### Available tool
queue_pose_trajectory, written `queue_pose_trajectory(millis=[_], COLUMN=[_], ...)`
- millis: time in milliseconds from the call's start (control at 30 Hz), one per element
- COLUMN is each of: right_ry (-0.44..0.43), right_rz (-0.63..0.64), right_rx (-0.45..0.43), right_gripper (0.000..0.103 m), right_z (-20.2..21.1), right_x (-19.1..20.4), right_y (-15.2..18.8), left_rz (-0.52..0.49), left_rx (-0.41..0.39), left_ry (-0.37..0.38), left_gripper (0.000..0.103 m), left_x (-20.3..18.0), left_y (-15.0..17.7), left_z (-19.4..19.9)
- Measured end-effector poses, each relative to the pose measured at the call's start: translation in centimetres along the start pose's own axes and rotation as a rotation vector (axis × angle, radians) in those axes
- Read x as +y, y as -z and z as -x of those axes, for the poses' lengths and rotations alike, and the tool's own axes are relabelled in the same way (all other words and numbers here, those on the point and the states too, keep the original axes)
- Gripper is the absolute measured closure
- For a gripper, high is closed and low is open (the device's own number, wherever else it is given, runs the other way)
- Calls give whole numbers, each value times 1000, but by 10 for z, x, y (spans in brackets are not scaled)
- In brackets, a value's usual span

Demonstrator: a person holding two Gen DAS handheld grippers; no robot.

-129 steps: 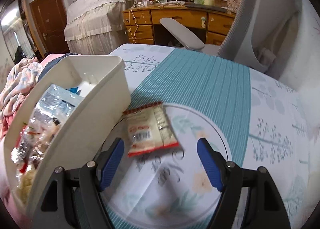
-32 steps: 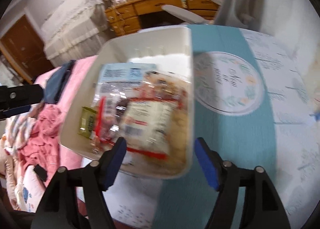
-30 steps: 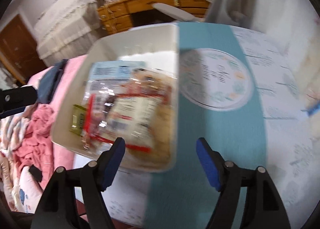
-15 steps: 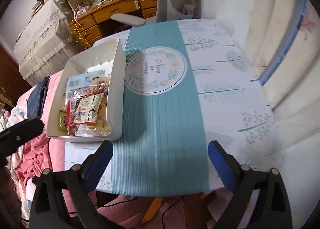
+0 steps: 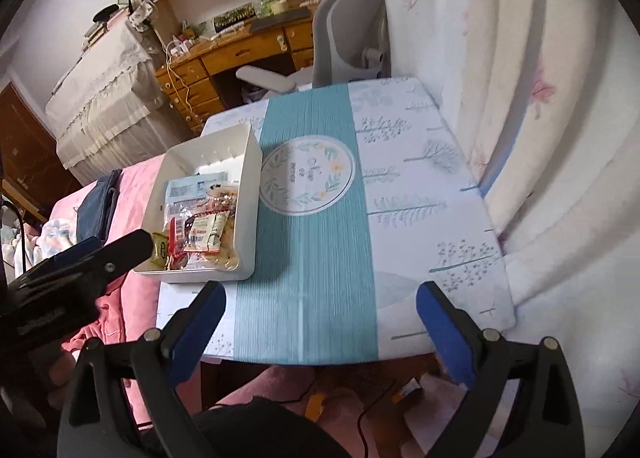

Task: Organize snacks

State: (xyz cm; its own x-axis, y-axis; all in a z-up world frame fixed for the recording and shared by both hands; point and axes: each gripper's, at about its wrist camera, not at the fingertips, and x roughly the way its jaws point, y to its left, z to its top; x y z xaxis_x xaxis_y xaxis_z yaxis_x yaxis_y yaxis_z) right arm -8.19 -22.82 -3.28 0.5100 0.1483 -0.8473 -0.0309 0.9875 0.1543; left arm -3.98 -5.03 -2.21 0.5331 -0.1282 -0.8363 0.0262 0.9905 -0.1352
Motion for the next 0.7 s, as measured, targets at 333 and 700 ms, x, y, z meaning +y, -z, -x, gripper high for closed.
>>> queue_pose_trajectory(millis=[333,700], right_ry=[28,-11], right_rz=[45,85], right_rx=[-43,-74], right_gripper=[0,0], right_z=[7,8], right_x=[-5,-7], right_y=[4,6], left_rz=[19,24], left_rx=[-105,-149], left_ry=[-104,-179], left_gripper=[1,1], left_x=[-14,-19], left_y=[9,16], left_z=[25,32])
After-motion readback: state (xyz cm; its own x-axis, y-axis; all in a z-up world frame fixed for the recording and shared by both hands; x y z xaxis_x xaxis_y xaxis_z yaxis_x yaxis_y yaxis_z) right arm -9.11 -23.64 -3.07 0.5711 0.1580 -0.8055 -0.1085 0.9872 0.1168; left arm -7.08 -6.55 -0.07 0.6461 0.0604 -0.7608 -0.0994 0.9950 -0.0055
